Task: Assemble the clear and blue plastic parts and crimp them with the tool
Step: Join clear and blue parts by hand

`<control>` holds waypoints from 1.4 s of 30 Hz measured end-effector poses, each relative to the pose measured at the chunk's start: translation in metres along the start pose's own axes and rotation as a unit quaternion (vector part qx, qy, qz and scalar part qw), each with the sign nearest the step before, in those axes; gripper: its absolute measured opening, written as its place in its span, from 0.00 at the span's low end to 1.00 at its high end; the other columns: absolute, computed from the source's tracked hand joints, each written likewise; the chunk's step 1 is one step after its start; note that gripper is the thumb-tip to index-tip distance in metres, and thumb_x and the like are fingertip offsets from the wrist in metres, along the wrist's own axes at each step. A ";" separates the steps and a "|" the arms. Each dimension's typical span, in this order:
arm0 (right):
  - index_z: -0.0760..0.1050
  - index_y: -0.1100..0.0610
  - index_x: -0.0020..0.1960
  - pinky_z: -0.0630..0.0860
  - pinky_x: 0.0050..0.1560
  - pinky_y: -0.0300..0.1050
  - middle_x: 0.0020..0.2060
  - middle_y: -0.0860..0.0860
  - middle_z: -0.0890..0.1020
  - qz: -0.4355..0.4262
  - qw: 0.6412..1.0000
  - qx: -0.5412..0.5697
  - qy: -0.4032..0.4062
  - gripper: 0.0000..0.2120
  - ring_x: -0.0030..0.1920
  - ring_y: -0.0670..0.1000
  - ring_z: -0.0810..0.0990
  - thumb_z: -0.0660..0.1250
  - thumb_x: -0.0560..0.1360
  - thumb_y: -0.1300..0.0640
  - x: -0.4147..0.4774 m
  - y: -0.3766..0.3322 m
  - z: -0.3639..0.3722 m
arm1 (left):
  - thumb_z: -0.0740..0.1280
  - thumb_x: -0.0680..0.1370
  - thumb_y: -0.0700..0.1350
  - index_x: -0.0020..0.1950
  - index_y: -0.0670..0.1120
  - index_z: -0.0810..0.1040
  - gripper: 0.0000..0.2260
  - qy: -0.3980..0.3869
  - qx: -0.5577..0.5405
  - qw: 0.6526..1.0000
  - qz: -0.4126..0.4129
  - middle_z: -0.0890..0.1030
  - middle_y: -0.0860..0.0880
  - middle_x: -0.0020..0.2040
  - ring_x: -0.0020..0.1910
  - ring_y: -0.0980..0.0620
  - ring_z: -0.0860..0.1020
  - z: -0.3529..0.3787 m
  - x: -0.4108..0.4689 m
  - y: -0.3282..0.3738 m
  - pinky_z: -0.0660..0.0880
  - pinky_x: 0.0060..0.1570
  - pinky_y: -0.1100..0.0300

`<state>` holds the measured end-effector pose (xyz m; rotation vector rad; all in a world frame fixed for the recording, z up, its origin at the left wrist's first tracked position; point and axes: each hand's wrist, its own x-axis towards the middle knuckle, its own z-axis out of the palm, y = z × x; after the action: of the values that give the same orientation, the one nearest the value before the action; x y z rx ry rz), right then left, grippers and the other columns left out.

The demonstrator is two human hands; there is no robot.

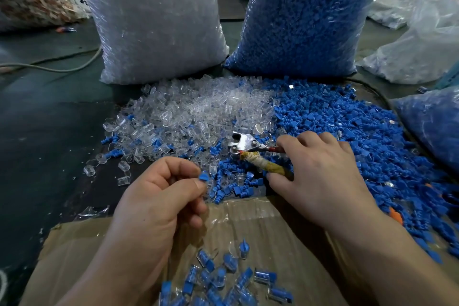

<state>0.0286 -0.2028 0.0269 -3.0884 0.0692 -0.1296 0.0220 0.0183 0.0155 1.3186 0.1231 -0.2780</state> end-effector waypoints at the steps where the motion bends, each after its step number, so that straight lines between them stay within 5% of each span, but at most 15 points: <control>1: 0.67 0.44 0.66 0.66 0.57 0.54 0.54 0.47 0.75 -0.002 1.000 0.010 0.011 0.25 0.54 0.53 0.69 0.60 0.72 0.35 0.000 0.000 -0.002 | 0.72 0.62 0.41 0.39 0.48 0.83 0.07 0.000 -0.001 1.000 0.001 0.78 0.43 0.30 0.25 0.51 0.75 0.000 0.000 0.000 0.73 0.22 0.62; 7: 0.65 0.40 0.66 0.66 0.45 0.36 0.50 0.37 0.73 -0.092 0.986 0.140 0.019 0.27 0.49 0.42 0.70 0.54 0.70 0.33 -0.013 -0.008 -0.012 | 0.71 0.64 0.43 0.39 0.51 0.83 0.06 0.029 0.003 0.998 0.048 0.80 0.44 0.32 0.27 0.51 0.75 -0.001 0.001 0.003 0.74 0.23 0.62; 12: 0.73 0.47 0.64 0.77 0.50 0.48 0.51 0.43 0.79 -0.156 0.972 0.177 0.017 0.26 0.51 0.47 0.76 0.58 0.70 0.38 -0.021 -0.015 -0.014 | 0.70 0.65 0.42 0.39 0.51 0.83 0.06 0.052 -0.008 0.996 0.075 0.80 0.45 0.34 0.28 0.52 0.75 0.000 0.003 0.003 0.72 0.22 0.63; 23: 0.71 0.46 0.67 0.73 0.55 0.43 0.56 0.41 0.77 -0.171 0.970 0.174 -0.007 0.29 0.56 0.44 0.73 0.56 0.70 0.36 -0.022 -0.012 -0.016 | 0.68 0.66 0.41 0.38 0.50 0.83 0.06 0.040 -0.009 0.994 0.100 0.80 0.47 0.33 0.28 0.54 0.76 0.001 -0.002 0.006 0.73 0.22 0.65; 33: 0.75 0.43 0.62 0.73 0.42 0.43 0.41 0.42 0.75 -0.179 0.972 0.148 -0.014 0.26 0.41 0.44 0.73 0.54 0.69 0.35 -0.017 -0.017 -0.020 | 0.69 0.66 0.42 0.39 0.52 0.83 0.06 0.040 0.018 0.990 0.131 0.80 0.47 0.34 0.28 0.54 0.76 -0.003 -0.003 0.007 0.73 0.23 0.64; 37: 0.75 0.42 0.58 0.75 0.44 0.42 0.44 0.40 0.77 -0.160 0.972 0.174 -0.004 0.21 0.44 0.42 0.75 0.59 0.70 0.36 -0.020 -0.014 -0.018 | 0.70 0.70 0.39 0.40 0.53 0.83 0.08 0.057 0.053 0.986 0.151 0.81 0.47 0.36 0.30 0.53 0.78 -0.003 -0.004 0.008 0.75 0.26 0.64; 42: 0.73 0.44 0.63 0.69 0.48 0.40 0.49 0.40 0.77 -0.107 0.985 0.129 0.038 0.27 0.49 0.45 0.73 0.58 0.69 0.34 -0.016 -0.008 -0.011 | 0.67 0.77 0.33 0.39 0.52 0.83 0.15 0.073 0.096 0.987 0.103 0.80 0.48 0.32 0.29 0.53 0.77 -0.009 -0.001 0.007 0.75 0.25 0.64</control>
<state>0.0125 -0.1943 0.0365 -2.8225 -0.2557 -0.2424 0.0232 0.0291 0.0199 1.5296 0.0838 -0.0183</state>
